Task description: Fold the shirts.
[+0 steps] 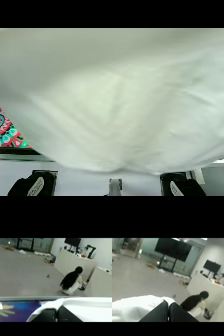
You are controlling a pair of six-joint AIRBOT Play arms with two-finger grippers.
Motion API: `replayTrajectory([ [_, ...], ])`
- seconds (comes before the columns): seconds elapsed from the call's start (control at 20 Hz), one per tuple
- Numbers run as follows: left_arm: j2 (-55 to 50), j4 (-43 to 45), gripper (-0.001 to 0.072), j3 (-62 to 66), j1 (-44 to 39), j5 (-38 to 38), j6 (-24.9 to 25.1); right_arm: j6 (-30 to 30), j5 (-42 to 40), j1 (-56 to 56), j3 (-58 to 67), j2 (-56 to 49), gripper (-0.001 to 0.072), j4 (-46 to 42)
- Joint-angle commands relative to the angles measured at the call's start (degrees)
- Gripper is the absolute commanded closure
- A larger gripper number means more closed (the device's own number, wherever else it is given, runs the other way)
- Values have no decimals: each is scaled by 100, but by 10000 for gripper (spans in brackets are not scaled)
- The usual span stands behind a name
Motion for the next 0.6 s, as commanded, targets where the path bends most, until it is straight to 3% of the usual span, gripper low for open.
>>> replayTrajectory([
  [0.0, -275, 81, 675, -1040, -149, -278, -50, -424, 1231, -2, 9, -846, 692, -63],
  [0.2, -1010, 83, 674, -2669, -498, 273, 616, -535, 1906, -2, 9, -2756, 692, 2],
  [0.3, -1652, 83, 674, -3268, -516, 822, 813, -57, 1698, -2, 9, -3840, 692, 212],
  [0.45, -2844, 22, 673, -3379, -343, 966, 348, 693, 1285, -2, 9, -5174, 691, 1526],
  [0.55, -3456, -254, 674, -3379, -219, 911, 116, 782, 1016, 2, 9, -5764, 692, 2675],
])
